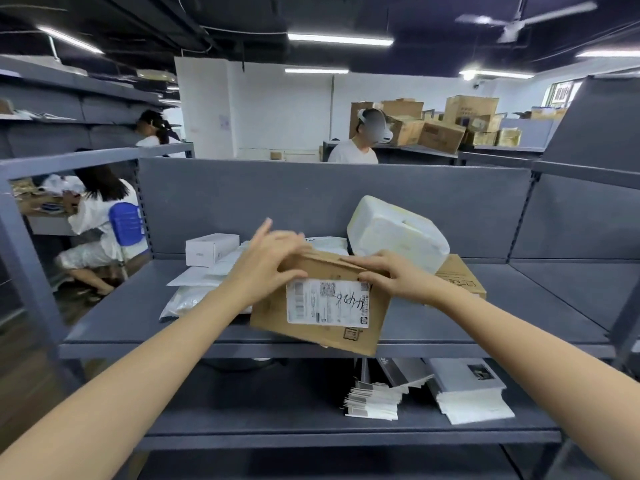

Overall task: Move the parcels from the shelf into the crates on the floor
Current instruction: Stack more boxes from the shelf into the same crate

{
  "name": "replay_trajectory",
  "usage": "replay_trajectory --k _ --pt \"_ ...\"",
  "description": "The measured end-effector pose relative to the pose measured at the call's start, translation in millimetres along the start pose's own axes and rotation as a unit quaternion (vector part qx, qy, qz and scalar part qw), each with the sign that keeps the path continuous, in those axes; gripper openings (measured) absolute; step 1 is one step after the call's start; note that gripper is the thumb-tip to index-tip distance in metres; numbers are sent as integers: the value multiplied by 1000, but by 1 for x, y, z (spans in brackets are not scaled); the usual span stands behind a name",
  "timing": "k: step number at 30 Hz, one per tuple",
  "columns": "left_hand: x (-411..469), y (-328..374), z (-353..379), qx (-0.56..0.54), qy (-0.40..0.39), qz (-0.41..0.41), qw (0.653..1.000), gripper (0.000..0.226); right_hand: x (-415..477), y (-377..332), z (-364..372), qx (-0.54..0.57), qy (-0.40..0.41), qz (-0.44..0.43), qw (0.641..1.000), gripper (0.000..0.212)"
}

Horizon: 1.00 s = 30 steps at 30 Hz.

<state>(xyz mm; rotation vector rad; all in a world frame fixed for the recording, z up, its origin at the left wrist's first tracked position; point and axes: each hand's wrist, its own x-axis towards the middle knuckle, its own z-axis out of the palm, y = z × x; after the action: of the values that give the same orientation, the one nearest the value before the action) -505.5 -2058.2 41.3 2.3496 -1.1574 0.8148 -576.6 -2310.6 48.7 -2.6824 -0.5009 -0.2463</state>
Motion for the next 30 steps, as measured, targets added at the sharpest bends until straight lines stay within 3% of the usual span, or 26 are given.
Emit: replay_trajectory --k 1,3,5,7,9,11,14,22,30 --pt "-1 1 3 36 57 -42 997 64 -3 0 5 21 29 5 999 45" --pt "-6 7 5 19 95 -178 979 92 -8 -3 11 99 81 8 992 46" --pt "-12 15 10 -98 74 -270 955 107 -10 -7 18 209 112 34 971 49" --pt "-14 19 15 -254 55 -300 918 107 -7 -6 27 316 128 52 939 55" --pt "-13 20 20 -364 56 -284 886 100 -4 -5 35 378 132 75 913 58" --pt "-12 18 23 -399 51 -250 880 91 -2 -6 40 395 112 82 908 57" --pt "-14 9 25 -405 46 -233 883 85 -1 -4 44 398 86 83 910 60" --pt "-16 4 42 -393 -15 -229 891 82 -6 -5 51 343 155 82 923 70" --pt "-39 21 61 -401 -59 -237 883 84 -34 3 65 334 126 101 929 67"
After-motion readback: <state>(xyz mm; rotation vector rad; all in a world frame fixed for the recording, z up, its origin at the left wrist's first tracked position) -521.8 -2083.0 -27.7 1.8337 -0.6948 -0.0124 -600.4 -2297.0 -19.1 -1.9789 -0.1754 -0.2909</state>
